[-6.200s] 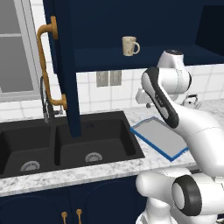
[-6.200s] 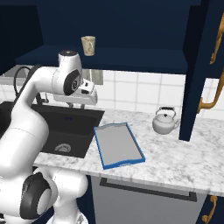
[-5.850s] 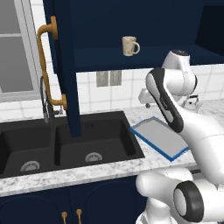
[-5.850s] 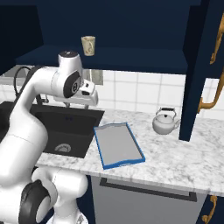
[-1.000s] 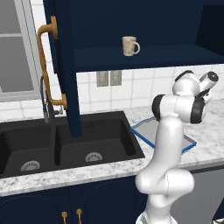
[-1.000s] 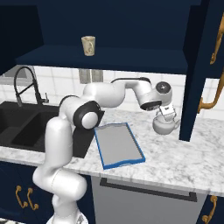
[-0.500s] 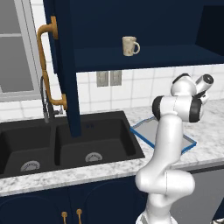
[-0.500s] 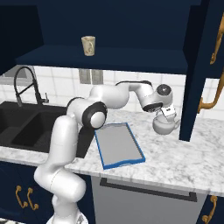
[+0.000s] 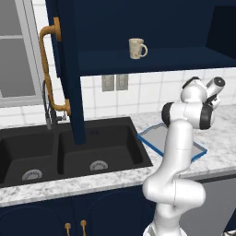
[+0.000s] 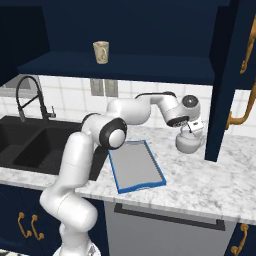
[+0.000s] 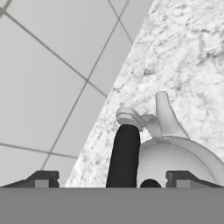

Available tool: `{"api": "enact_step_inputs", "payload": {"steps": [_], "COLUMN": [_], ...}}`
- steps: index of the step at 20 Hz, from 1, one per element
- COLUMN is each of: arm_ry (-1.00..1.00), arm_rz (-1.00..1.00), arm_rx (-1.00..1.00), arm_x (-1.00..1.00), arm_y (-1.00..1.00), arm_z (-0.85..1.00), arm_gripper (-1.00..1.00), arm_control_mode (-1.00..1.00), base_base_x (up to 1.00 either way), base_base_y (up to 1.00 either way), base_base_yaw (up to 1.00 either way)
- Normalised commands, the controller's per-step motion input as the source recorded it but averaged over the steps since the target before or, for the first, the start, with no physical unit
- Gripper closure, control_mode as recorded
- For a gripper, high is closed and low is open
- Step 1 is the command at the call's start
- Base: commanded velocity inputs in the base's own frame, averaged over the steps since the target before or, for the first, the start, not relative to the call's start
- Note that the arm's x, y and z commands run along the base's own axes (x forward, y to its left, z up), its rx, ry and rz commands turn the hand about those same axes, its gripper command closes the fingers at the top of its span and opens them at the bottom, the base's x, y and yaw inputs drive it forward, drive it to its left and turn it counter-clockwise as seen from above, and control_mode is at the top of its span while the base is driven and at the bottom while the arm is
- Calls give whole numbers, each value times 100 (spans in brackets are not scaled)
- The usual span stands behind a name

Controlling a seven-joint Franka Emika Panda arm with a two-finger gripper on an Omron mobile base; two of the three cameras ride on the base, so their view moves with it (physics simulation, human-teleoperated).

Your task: Pick the kettle from the counter and place it on the tray. Then pick the mug from the cabinet and place it on the tray. Then close the cabinet doors.

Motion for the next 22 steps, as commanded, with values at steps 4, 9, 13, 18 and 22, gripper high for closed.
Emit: {"api": "enact_step_inputs", "payload": {"steps": [4, 9, 13, 18, 22], "arm_ry": [-1, -9, -17, -23, -4], "arm_rz": [0, 1, 6, 6, 5], "arm_rx": [-4, -3, 0, -4, -3], "arm_x": [-18, -23, -42, -43, -34], "arm_y": [0, 2, 4, 29, 50], "arm_z": [-27, -23, 4, 32, 22], "arm_gripper": [100, 100, 100, 100, 100], "arm_control_mode": [-100, -100, -100, -100, -100], "base_base_x": [0, 0, 0, 0, 0], "base_base_y": [0, 0, 0, 0, 0], "base_base_yaw": [0, 0, 0, 0, 0]}}
